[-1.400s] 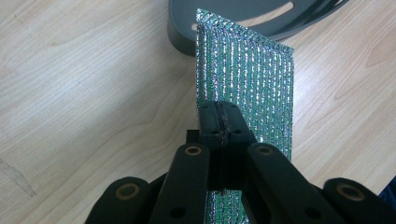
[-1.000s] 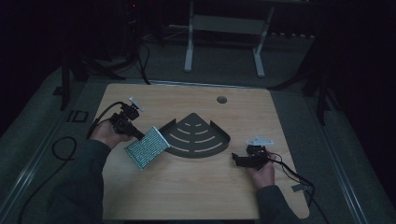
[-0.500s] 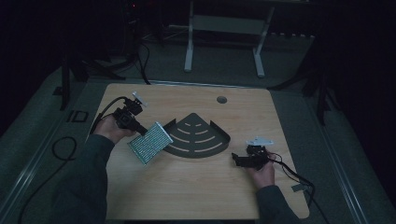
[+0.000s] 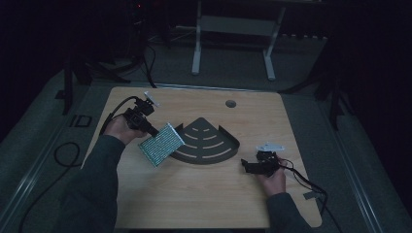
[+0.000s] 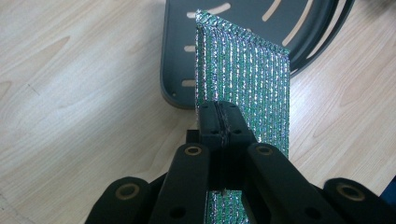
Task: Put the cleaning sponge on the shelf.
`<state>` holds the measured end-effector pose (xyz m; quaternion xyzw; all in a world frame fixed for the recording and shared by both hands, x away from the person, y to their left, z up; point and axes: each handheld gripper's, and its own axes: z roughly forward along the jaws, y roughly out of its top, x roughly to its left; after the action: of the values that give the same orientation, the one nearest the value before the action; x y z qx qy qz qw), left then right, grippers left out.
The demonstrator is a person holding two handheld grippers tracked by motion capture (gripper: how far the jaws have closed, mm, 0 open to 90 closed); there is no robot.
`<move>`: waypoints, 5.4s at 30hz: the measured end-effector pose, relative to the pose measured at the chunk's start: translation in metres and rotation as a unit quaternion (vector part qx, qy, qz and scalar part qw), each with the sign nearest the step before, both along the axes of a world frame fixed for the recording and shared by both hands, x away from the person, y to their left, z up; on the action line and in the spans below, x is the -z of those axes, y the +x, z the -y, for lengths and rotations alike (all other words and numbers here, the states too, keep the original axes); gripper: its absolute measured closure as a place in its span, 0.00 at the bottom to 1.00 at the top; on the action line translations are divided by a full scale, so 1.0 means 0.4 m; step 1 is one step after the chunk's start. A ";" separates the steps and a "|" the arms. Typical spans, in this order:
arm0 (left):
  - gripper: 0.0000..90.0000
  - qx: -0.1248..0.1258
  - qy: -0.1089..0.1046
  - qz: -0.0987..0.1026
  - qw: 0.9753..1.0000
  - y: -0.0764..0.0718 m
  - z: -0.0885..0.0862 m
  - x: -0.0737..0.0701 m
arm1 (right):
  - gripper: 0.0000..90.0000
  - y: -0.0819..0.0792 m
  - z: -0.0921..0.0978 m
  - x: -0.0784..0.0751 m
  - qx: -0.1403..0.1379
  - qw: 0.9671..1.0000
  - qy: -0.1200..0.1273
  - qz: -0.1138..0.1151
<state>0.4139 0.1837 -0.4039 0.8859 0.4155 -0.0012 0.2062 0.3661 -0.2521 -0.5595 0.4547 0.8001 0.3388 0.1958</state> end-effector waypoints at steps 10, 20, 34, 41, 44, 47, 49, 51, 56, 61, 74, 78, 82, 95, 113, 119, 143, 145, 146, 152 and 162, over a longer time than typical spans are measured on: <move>1.00 -0.005 0.002 0.009 1.000 0.019 0.020 -0.008 | 0.16 0.000 0.000 0.000 0.000 1.000 0.000 0.000; 1.00 -0.013 0.013 0.012 1.000 0.038 0.030 -0.006 | 0.16 0.000 0.000 0.000 0.000 1.000 0.000 0.000; 1.00 -0.009 0.024 0.018 1.000 0.065 0.066 -0.014 | 0.16 0.000 0.000 0.000 0.000 1.000 0.000 0.000; 1.00 -0.009 0.029 0.024 0.999 0.079 0.084 -0.024 | 0.16 0.000 0.000 0.000 0.000 1.000 0.000 0.000; 1.00 -0.009 0.026 0.023 0.999 0.086 0.091 -0.023 | 0.16 0.000 0.000 0.000 -0.001 1.000 0.000 -0.001; 1.00 -0.012 0.027 0.021 0.999 0.093 0.096 -0.015 | 0.16 0.000 0.000 0.000 -0.001 1.000 0.000 -0.001; 1.00 -0.013 0.026 0.022 0.999 0.097 0.097 -0.012 | 0.16 0.000 0.000 0.000 -0.001 1.000 0.001 -0.001; 1.00 -0.014 0.025 0.021 0.999 0.101 0.098 -0.009 | 0.16 0.000 0.000 0.000 -0.001 1.000 0.001 -0.001; 1.00 -0.016 0.030 0.018 0.999 0.113 0.100 -0.002 | 0.16 0.000 0.000 0.000 -0.001 1.000 0.001 -0.001; 1.00 -0.022 0.030 0.021 0.999 0.122 0.104 0.004 | 0.16 0.000 0.000 0.000 -0.001 1.000 0.001 -0.001; 1.00 -0.027 0.042 0.031 0.998 0.141 0.131 0.022 | 0.16 0.000 0.000 0.000 -0.001 1.000 0.000 -0.001; 1.00 -0.025 0.051 0.031 0.998 0.148 0.140 0.032 | 0.16 0.000 0.000 0.000 -0.001 1.000 0.000 -0.001; 1.00 -0.022 0.056 0.033 0.998 0.154 0.147 0.040 | 0.16 0.000 0.000 0.000 -0.001 1.000 0.000 -0.001; 1.00 -0.023 0.066 0.033 0.997 0.171 0.166 0.064 | 0.16 0.000 0.000 0.000 -0.001 1.000 0.000 -0.001; 1.00 -0.019 0.085 0.039 0.995 0.180 0.178 0.095 | 0.16 0.001 0.000 0.000 -0.003 1.000 0.000 0.000; 1.00 -0.013 0.094 0.035 0.995 0.179 0.186 0.111 | 0.16 0.001 0.000 0.000 -0.003 1.000 0.000 0.000; 0.99 -0.006 0.134 0.034 0.990 0.175 0.193 0.156 | 0.16 0.001 0.000 0.000 -0.003 1.000 0.000 0.000; 0.99 -0.006 0.136 0.034 0.990 0.175 0.192 0.158 | 0.16 0.001 0.000 0.000 -0.003 1.000 0.000 0.000; 0.99 -0.005 0.138 0.033 0.990 0.176 0.191 0.158 | 0.16 0.001 0.000 0.000 -0.003 1.000 0.000 0.000; 0.97 -0.009 0.136 0.035 0.990 0.175 0.193 0.160 | 0.16 0.001 0.000 0.000 -0.003 1.000 0.000 0.000; 0.91 -0.007 0.137 0.032 0.990 0.175 0.196 0.161 | 0.16 0.001 0.000 0.000 -0.004 1.000 0.000 0.000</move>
<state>0.4837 0.1054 -0.4683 0.9026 0.4108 0.0849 0.0963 0.3664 -0.2523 -0.5595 0.4520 0.8018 0.3392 0.1944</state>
